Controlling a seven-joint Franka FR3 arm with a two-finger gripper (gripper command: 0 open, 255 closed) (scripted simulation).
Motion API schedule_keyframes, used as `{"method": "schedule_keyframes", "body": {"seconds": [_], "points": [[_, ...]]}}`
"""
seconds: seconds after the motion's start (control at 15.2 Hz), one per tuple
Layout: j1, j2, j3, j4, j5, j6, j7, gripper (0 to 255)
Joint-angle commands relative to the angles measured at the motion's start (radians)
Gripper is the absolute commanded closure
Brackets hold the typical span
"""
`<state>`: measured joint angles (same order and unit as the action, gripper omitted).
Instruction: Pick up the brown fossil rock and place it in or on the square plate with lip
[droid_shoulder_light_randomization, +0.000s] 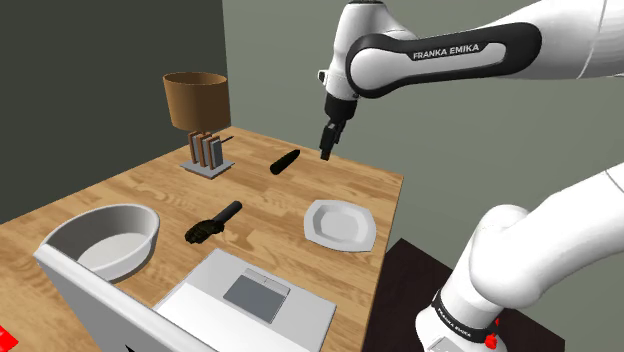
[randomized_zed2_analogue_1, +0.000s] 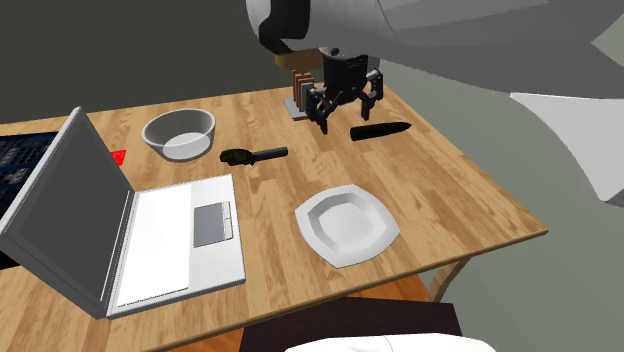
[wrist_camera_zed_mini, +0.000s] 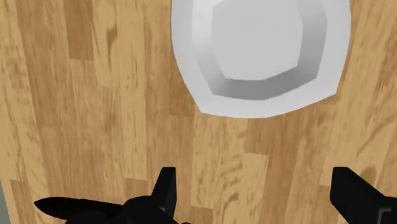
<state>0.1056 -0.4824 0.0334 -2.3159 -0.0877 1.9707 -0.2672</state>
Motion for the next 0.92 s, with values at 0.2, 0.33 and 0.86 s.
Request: {"method": "schedule_keyframes", "body": {"seconds": [0.2, 0.33, 0.86], "points": [[0.047, 0.136, 0.008, 0.023, 0.012, 0.138, -0.090, 0], [0.065, 0.192, 0.015, 0.039, 0.018, 0.188, -0.124, 0], [0.130, 0.417, 0.054, 0.127, 0.034, 0.356, -0.260, 0]]}}
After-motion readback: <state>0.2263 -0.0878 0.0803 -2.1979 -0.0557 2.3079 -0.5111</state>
